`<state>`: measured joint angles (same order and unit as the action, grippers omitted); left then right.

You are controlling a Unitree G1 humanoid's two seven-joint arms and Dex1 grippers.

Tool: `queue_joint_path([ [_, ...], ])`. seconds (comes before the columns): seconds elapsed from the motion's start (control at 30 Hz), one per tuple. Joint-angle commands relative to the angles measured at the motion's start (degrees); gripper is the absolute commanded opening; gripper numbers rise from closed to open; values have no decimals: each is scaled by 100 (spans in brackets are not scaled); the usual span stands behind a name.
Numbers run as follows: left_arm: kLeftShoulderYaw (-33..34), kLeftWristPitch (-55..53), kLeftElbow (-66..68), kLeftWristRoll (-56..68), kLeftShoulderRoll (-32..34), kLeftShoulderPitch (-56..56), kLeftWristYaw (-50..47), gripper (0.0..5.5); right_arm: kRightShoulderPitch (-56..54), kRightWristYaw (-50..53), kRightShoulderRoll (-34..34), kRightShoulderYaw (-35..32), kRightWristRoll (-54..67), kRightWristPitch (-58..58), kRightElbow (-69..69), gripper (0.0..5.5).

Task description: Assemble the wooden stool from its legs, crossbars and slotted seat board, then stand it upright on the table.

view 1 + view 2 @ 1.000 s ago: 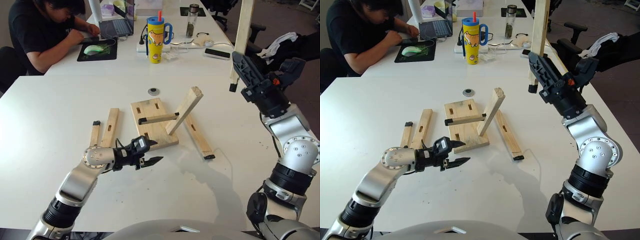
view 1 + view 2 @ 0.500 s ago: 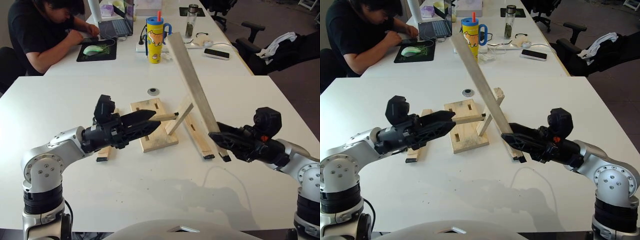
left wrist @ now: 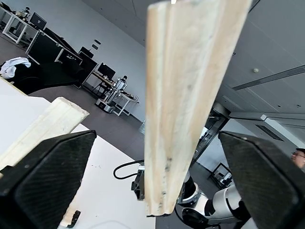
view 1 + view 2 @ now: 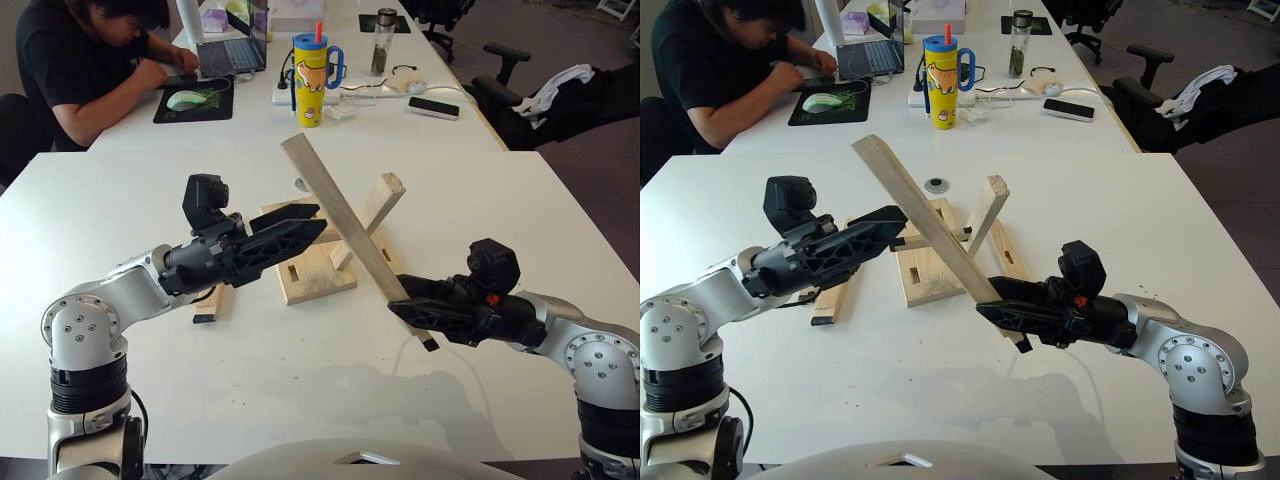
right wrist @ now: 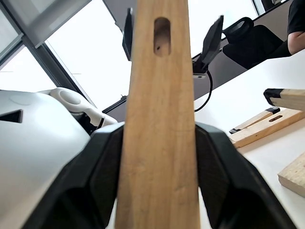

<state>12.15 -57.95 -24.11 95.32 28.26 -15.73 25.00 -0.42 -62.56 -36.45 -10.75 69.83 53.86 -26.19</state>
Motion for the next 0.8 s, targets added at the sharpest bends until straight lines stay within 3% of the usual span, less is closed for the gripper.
queue_joint_path([
  [0.03,-25,71,16,294,224,-186,-66,471,30,-145,-149,109,-215,-105,107,209],
  [0.4,-290,77,188,249,484,-219,25,471,205,-588,-331,362,-558,-269,150,209],
  [0.8,-430,-109,350,211,786,-229,300,281,277,-591,-317,474,-673,-428,106,209],
])
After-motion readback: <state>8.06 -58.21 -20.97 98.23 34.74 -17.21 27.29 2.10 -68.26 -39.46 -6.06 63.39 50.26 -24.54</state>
